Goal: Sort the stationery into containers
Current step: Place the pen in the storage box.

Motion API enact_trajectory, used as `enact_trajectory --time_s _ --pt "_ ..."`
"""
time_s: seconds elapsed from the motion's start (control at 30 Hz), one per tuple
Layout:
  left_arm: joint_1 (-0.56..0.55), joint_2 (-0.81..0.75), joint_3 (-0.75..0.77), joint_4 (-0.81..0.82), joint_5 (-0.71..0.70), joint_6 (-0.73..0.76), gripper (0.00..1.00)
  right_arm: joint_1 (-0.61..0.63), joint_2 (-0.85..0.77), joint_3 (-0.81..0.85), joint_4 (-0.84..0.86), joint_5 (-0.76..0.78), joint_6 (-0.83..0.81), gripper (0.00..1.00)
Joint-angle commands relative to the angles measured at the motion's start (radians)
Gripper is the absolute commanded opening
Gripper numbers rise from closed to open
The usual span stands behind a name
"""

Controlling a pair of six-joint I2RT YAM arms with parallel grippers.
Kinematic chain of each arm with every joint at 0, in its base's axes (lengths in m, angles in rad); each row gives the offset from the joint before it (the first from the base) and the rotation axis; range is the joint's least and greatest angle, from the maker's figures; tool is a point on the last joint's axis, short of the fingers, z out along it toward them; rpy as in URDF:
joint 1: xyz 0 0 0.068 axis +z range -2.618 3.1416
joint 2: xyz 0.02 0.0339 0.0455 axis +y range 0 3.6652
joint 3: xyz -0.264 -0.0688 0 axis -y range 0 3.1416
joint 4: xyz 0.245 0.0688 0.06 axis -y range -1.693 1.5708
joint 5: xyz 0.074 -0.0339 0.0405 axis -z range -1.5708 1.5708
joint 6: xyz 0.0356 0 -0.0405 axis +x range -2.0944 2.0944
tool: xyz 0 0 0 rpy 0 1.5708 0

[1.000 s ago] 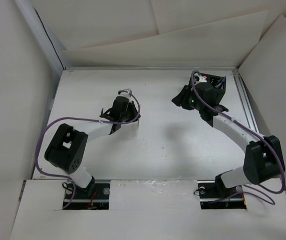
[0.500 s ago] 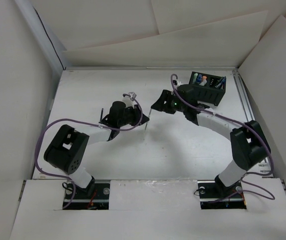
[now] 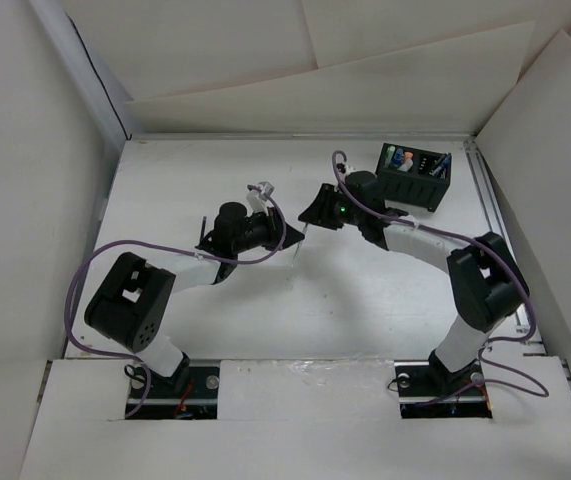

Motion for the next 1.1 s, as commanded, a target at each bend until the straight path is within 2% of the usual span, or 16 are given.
enact_trajectory --time_s 0.0,0.07,0.1,0.13,0.23,0.33,0.47,0.6,0.63,0.7,0.73,0.9,1.07 --pt "-0.002 -0.031 -0.011 0.083 0.054 -0.007 0.07 0.008 0.007 0.043 0.076 0.0 0.01 0.37" --pt "-0.002 -0.031 -0.011 0.083 0.054 -0.007 0.08 -0.002 0.007 0.043 0.076 0.0 0.01 0.26" --pt "-0.002 -0.031 -0.011 0.083 0.054 -0.007 0.1 -0.002 0.007 0.043 0.076 0.0 0.01 0.16" --pt "-0.002 -0.031 -0.011 0.083 0.054 -0.007 0.12 -0.002 0.007 0.043 0.076 0.0 0.01 0.11" --pt "-0.002 -0.031 -0.011 0.083 0.054 -0.007 0.33 -0.02 -0.016 0.032 0.076 0.036 0.02 0.01" --pt "-0.002 -0.066 -0.022 0.093 0.032 -0.007 0.57 -0.063 -0.066 0.032 0.062 0.049 0.02 0.0" --pt "-0.002 -0.1 -0.022 0.055 -0.008 0.019 0.72 -0.187 -0.129 0.058 0.007 0.089 -0.016 0.0" --pt "-0.002 -0.121 -0.031 0.046 -0.026 0.029 0.72 -0.346 -0.198 0.121 -0.055 0.312 -0.039 0.0" --pt "-0.002 -0.121 -0.031 0.046 -0.026 0.029 0.72 -0.409 -0.198 0.133 -0.067 0.424 -0.039 0.0" --pt "-0.002 -0.121 -0.041 0.046 -0.026 0.029 0.72 -0.466 -0.211 0.182 -0.067 0.527 -0.027 0.0" --pt "-0.002 -0.121 -0.052 0.064 -0.008 0.016 0.72 -0.489 -0.191 0.21 -0.067 0.626 -0.026 0.0" --pt "-0.002 -0.112 -0.052 0.084 0.038 -0.003 0.72 -0.591 -0.022 0.487 -0.192 0.762 -0.045 0.0" --pt "-0.002 -0.133 -0.061 0.084 0.038 -0.003 0.72 -0.591 0.076 0.584 -0.234 0.875 -0.108 0.0"
